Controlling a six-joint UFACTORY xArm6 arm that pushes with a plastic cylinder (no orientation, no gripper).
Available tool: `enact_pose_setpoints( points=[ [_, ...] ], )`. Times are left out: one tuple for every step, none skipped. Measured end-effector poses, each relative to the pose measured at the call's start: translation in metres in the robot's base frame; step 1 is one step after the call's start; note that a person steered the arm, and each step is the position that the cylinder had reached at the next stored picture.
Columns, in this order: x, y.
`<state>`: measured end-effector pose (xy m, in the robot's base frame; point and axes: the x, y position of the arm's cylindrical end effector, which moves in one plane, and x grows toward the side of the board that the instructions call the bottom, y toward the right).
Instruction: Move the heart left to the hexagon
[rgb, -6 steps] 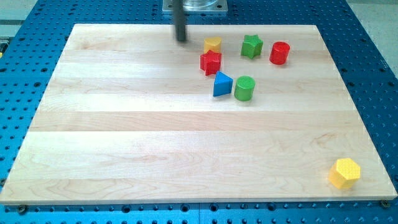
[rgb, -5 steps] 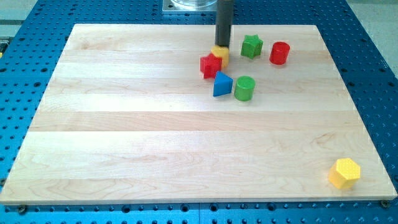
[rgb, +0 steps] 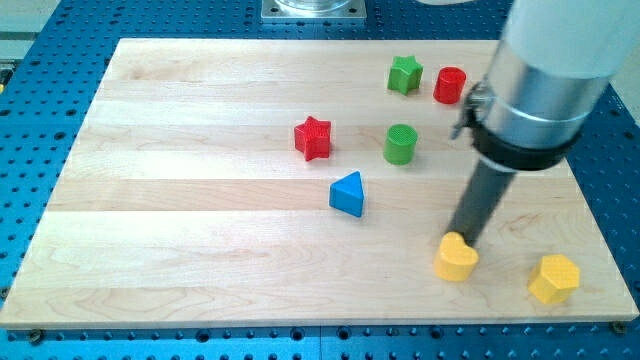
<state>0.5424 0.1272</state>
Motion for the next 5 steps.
enact_pose_setpoints(
  points=[
    [0.007, -0.051],
    [0.038, -0.026],
    [0.06, 0.021],
    [0.053, -0.072],
    [0.015, -0.16]
  ],
)
